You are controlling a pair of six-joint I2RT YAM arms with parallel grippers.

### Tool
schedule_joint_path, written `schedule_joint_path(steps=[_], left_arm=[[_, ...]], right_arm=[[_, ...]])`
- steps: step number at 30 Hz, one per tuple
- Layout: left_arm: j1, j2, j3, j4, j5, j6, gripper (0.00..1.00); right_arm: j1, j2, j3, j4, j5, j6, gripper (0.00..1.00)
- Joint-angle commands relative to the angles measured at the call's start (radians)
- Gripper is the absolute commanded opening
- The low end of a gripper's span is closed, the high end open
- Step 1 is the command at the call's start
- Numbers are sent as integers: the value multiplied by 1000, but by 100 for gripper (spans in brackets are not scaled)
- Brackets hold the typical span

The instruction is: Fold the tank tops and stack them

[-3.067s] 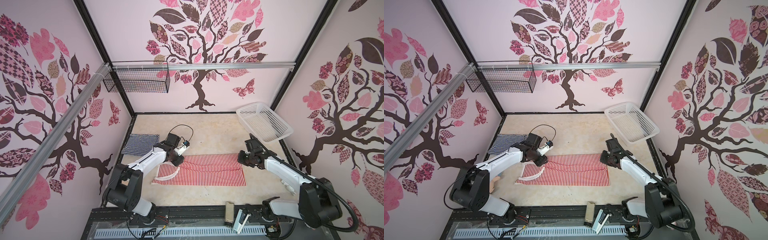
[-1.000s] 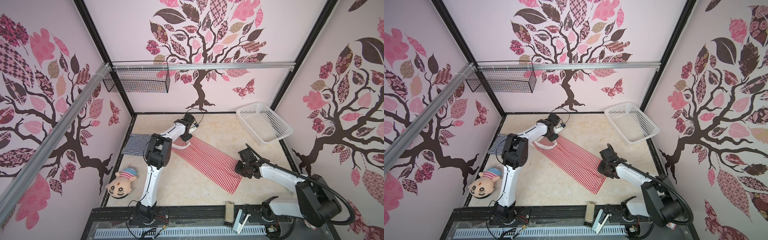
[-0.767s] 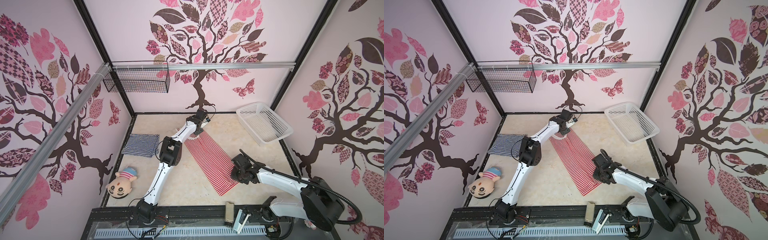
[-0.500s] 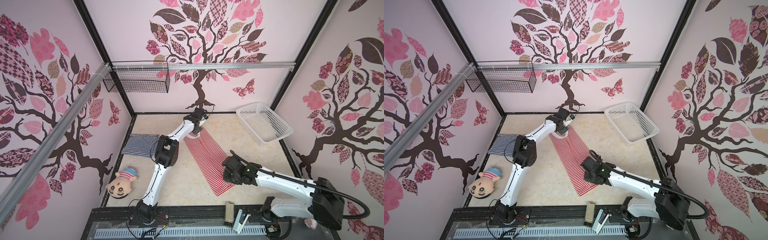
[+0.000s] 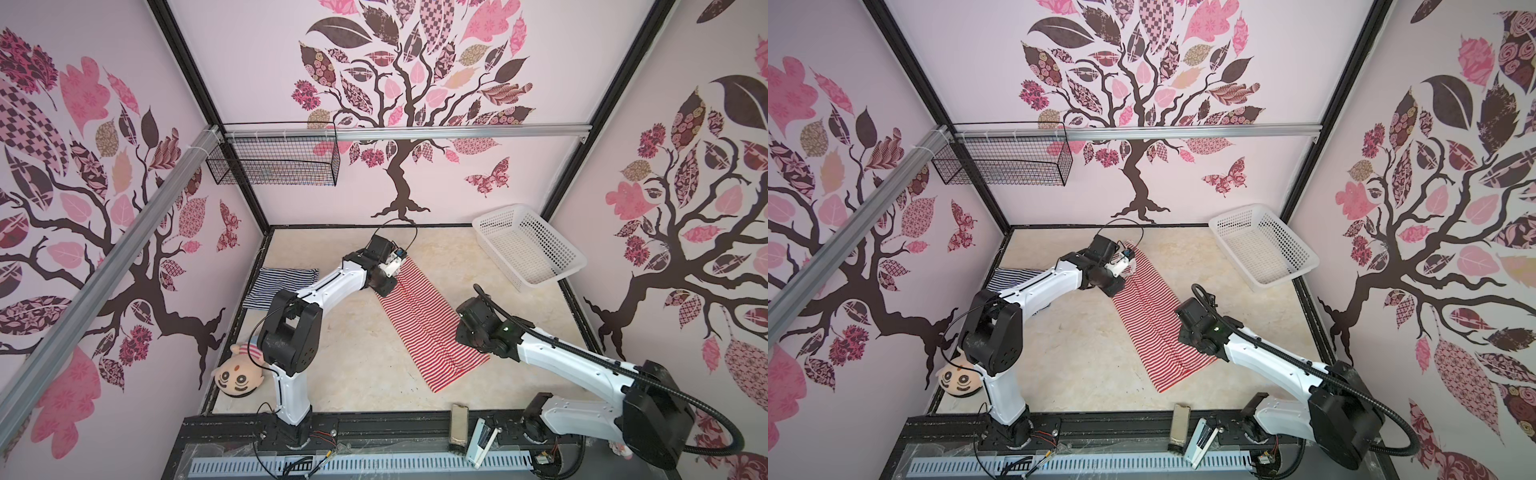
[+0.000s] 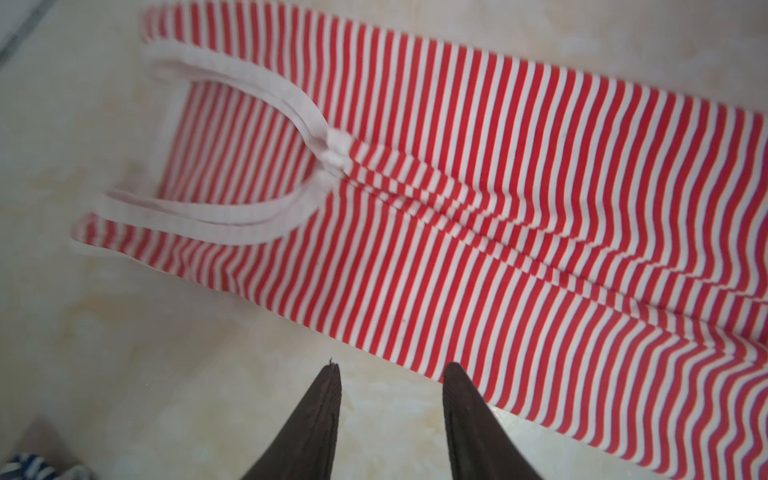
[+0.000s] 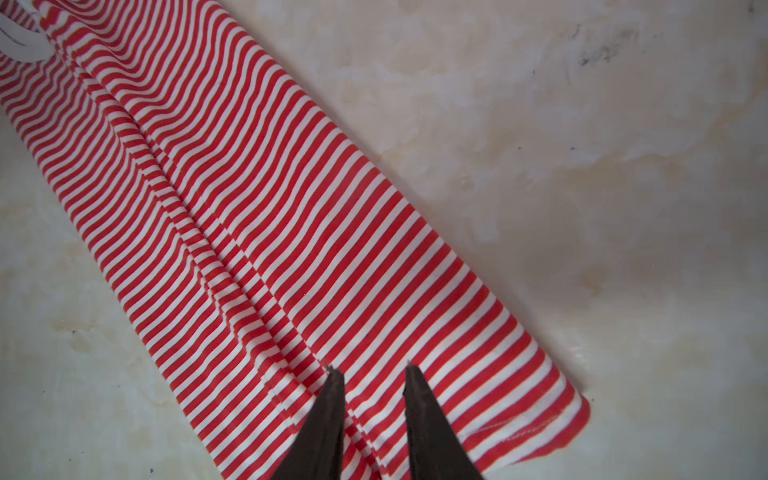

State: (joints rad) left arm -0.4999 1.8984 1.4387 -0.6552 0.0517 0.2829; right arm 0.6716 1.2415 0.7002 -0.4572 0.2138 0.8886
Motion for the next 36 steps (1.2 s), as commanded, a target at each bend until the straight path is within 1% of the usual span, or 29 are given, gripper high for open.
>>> schedule_joint_path(steps=[1,3,6,10,12,17,19,21,23,25,29,32,36], left_arm=[[-5,9,-27,-9,100,-38,44],[-8,17,-43,-15,126,-44,44],[-13,28,-69,-9,131,-43,44],[-14,51,-87,-3,109,-33,44],[-14,68,-90,-2,95,-25,44],[-14,117,-86,21,40,2,44],[-12,146,-53,2,7,10,43],[-11,171,-32,15,-52,21,43],[-4,220,27,-6,-115,28,43],[11,267,97,-35,-142,31,43],[58,354,245,-84,-173,37,43],[88,386,326,-123,-179,34,43],[107,349,302,-124,-158,43,43]], right_arm=[[-48,47,-21,83,-54,-51,29],[-61,66,-43,119,-75,-50,29],[-61,107,-51,123,-80,-47,29],[-61,136,-71,133,-151,-40,29],[-57,139,-108,165,-188,-25,29],[-24,121,-164,189,-196,12,29],[5,119,-172,193,-194,34,29],[48,126,-169,198,-189,61,29],[103,148,-150,199,-184,92,29],[145,176,-131,202,-179,121,29],[217,234,-97,229,-178,171,29],[261,286,-59,237,-174,190,29],[278,328,-15,214,-163,187,29]])
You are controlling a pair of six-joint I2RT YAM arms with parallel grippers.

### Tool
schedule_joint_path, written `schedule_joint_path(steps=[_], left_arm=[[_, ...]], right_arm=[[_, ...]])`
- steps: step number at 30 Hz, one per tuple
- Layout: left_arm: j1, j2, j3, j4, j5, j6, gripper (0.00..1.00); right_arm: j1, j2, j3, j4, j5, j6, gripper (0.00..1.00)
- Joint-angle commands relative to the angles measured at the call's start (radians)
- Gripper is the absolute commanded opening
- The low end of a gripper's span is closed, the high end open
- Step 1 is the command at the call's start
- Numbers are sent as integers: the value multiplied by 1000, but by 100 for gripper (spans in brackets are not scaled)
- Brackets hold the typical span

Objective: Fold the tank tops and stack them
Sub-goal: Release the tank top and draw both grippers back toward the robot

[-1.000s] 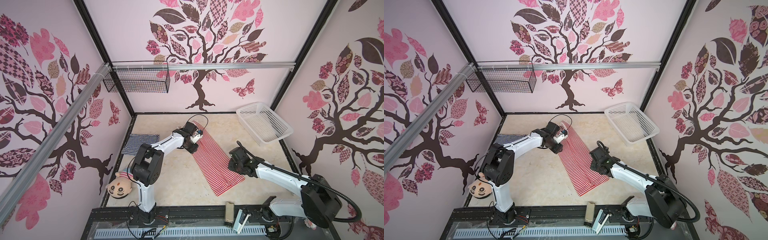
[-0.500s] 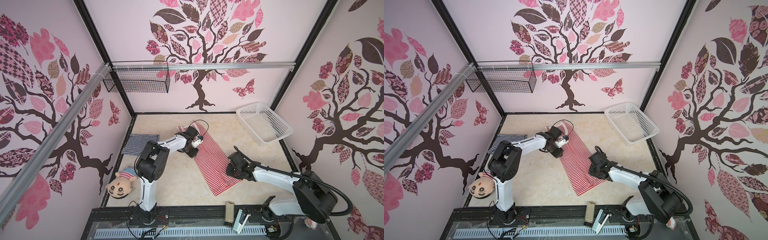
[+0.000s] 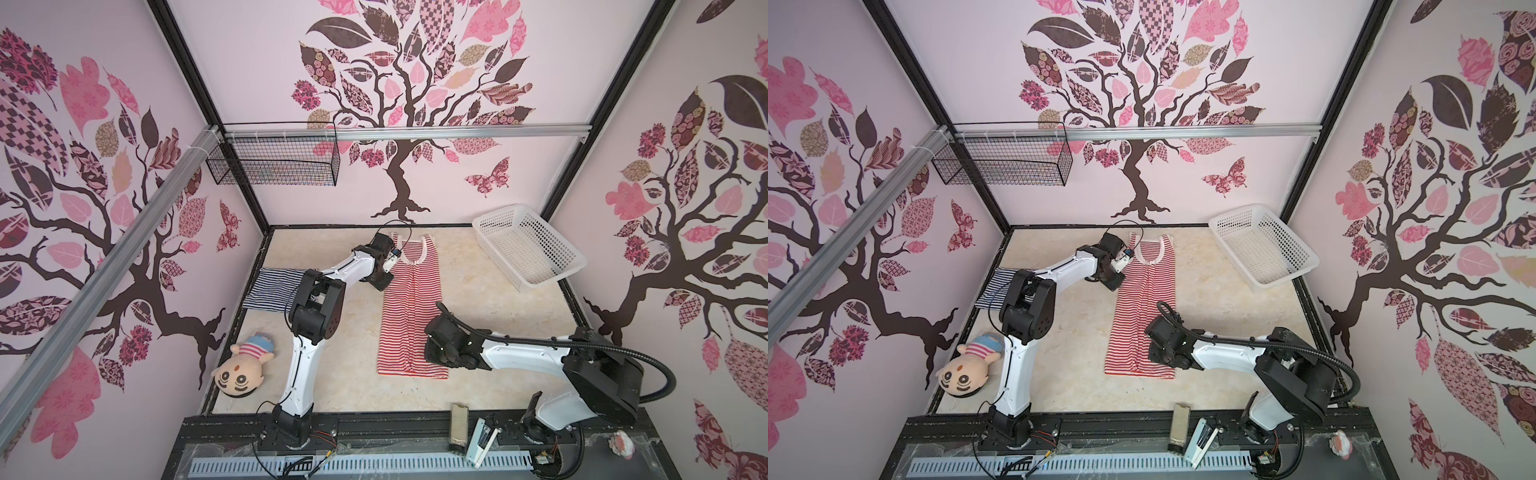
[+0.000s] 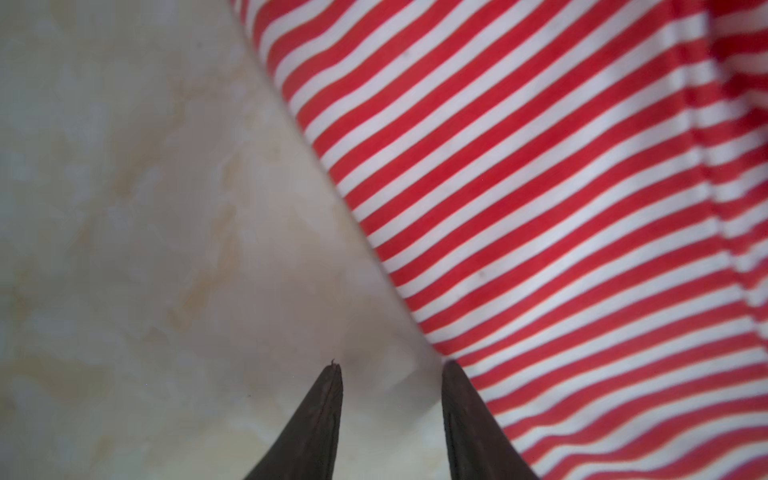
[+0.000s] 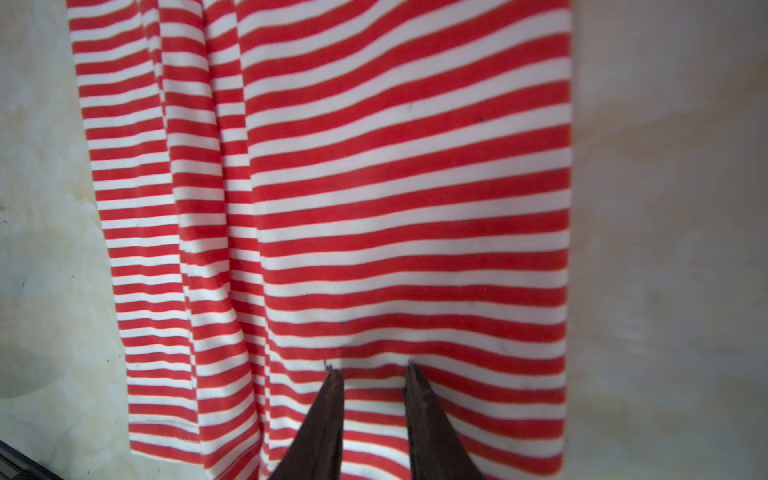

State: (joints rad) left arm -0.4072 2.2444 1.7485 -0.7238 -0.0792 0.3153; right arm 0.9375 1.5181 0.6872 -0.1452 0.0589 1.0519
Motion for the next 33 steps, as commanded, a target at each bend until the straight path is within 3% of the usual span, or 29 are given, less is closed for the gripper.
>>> schedule_joint_path(steps=[1,6,12,19,28,33], left_arm=[[15,-17,-32,-49,-24,14,43],[15,-180,-216,14,10,20,43],[-13,-518,-567,161,98,63,50],[-153,-798,-876,228,34,153,52],[-317,-989,-1057,244,18,147,64],[-424,-970,-1110,269,-52,144,66]], right_arm=[[12,47,1,-106,1,22,29],[12,-31,10,-145,10,2,31],[15,-204,0,-190,11,-17,53],[15,-299,-82,-243,23,31,54],[15,-363,-223,-158,-33,112,55],[15,-357,-263,-94,-61,144,55]])
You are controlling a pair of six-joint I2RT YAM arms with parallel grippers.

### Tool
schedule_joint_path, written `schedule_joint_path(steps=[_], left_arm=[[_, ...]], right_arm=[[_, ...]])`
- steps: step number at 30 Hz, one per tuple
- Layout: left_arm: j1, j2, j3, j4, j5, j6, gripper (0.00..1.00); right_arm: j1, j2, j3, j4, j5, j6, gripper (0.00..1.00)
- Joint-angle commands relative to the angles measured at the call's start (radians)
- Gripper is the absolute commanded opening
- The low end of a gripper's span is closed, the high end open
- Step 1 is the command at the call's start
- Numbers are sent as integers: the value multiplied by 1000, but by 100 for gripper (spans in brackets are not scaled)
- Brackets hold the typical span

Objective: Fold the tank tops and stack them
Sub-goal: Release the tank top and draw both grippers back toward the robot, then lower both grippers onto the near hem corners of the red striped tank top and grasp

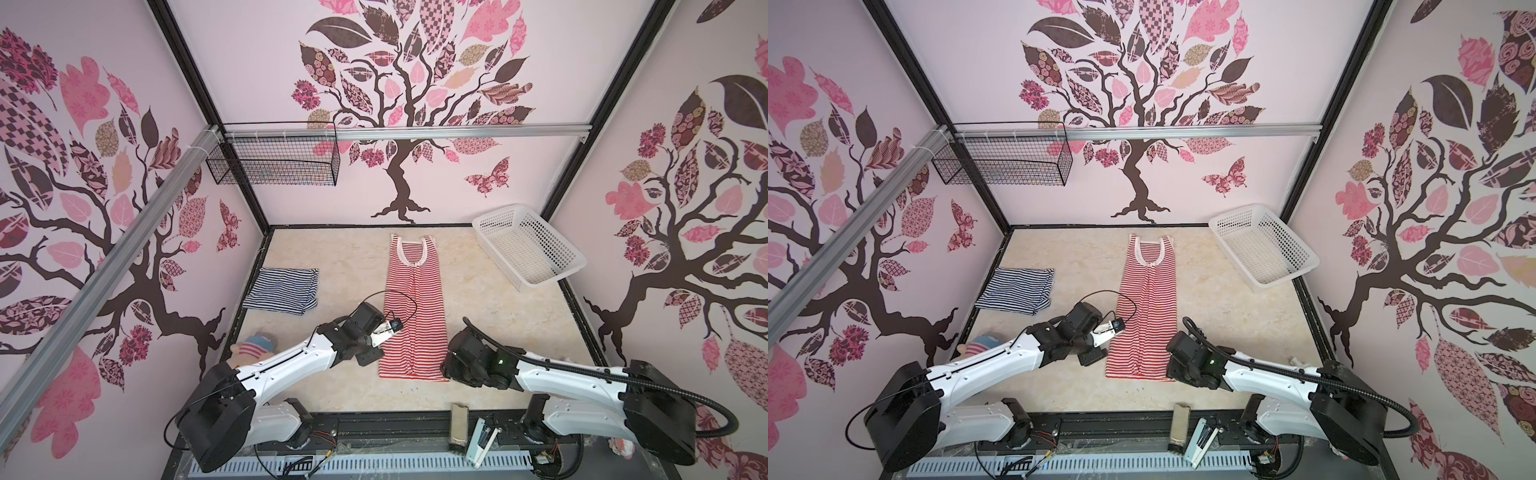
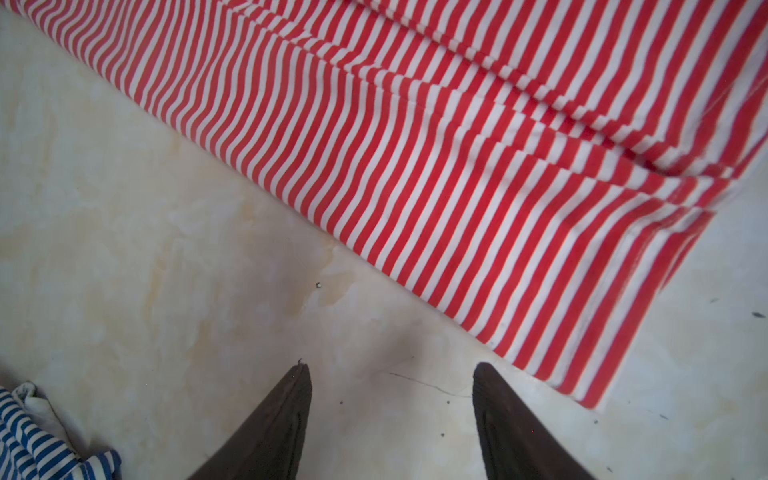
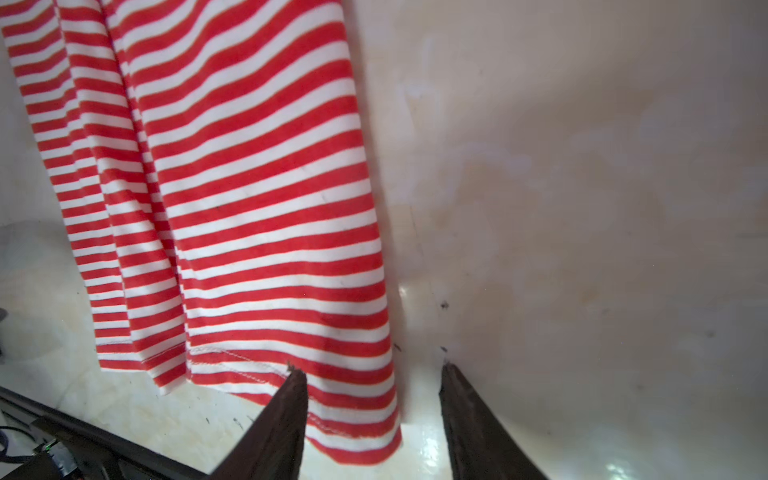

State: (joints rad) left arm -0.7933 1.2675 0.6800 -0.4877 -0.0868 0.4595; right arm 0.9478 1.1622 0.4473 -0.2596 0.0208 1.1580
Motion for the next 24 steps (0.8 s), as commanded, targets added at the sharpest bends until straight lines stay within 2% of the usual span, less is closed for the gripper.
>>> schedule_joint_path(steps=[1,4,12,21,24], left_arm=[[-64,10,-52,44,-63,-3,66],[-110,12,-61,42,-79,-7,66],[-118,13,-74,42,-31,15,66],[-141,21,-72,29,23,21,68],[-162,24,-77,28,33,24,68]], right_arm=[[5,8,-28,33,-28,43,55],[8,35,-21,28,-41,47,52],[20,52,-6,-6,-31,47,40],[22,46,5,1,-32,42,18],[22,52,21,-10,-23,34,13]])
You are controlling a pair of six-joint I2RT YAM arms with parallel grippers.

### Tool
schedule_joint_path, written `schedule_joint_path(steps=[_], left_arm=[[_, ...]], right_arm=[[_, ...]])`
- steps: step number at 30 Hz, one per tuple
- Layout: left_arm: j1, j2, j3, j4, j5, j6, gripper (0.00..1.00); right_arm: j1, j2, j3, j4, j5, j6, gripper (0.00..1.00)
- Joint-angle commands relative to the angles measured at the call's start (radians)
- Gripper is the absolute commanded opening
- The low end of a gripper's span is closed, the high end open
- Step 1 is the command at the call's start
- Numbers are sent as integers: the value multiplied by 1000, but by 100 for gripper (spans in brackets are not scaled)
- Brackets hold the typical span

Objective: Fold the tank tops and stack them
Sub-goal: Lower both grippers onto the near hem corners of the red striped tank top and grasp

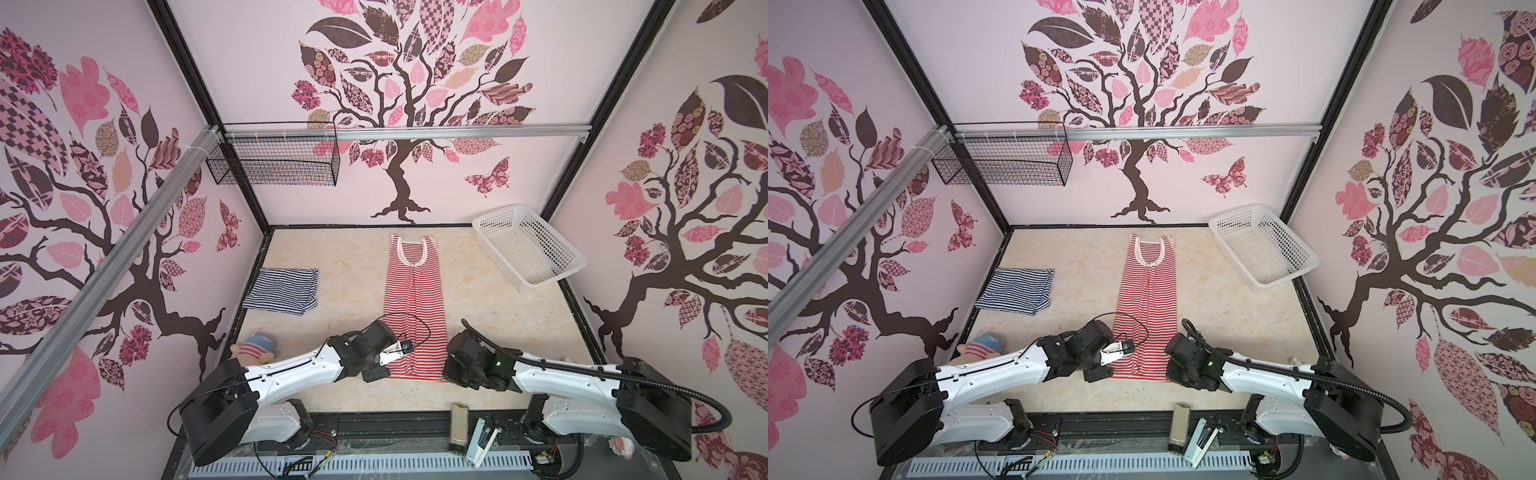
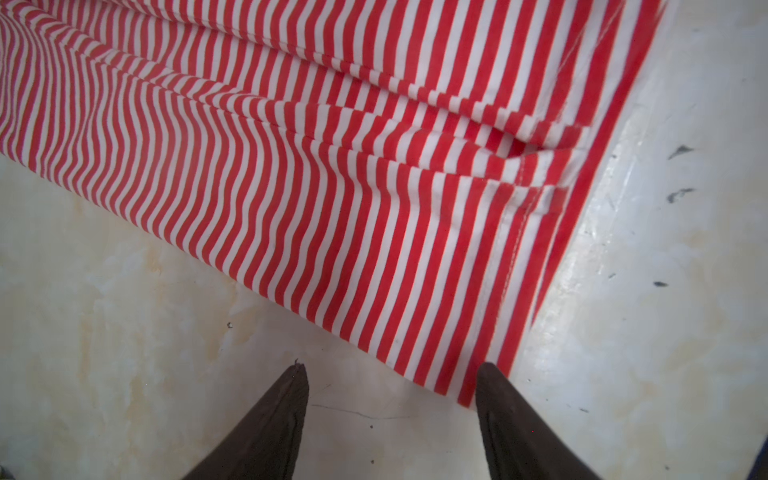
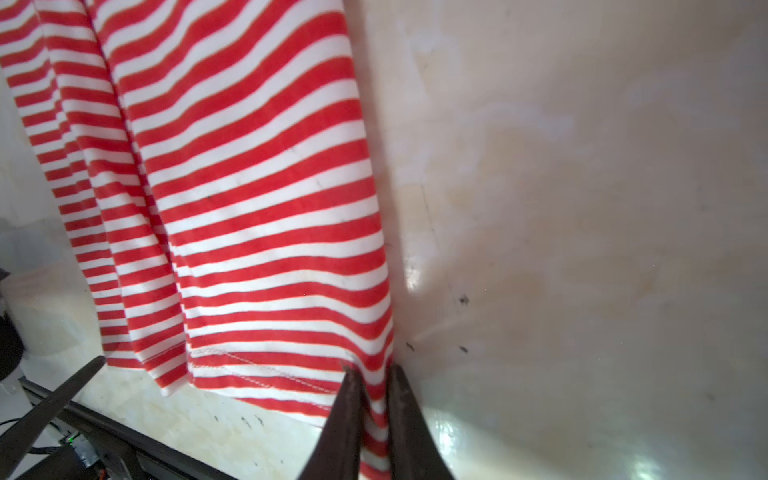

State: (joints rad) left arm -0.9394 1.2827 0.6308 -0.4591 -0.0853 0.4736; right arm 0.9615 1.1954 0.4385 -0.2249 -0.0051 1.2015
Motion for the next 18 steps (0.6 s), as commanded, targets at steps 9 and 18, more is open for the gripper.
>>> schedule_joint_path(steps=[9,18], left_arm=[[-50,18,-21,-15,45,25,69],[-90,47,-12,-55,52,51,64]], right_arm=[[8,5,60,-62,13,-19,5],[8,-17,75,-93,33,-17,5]])
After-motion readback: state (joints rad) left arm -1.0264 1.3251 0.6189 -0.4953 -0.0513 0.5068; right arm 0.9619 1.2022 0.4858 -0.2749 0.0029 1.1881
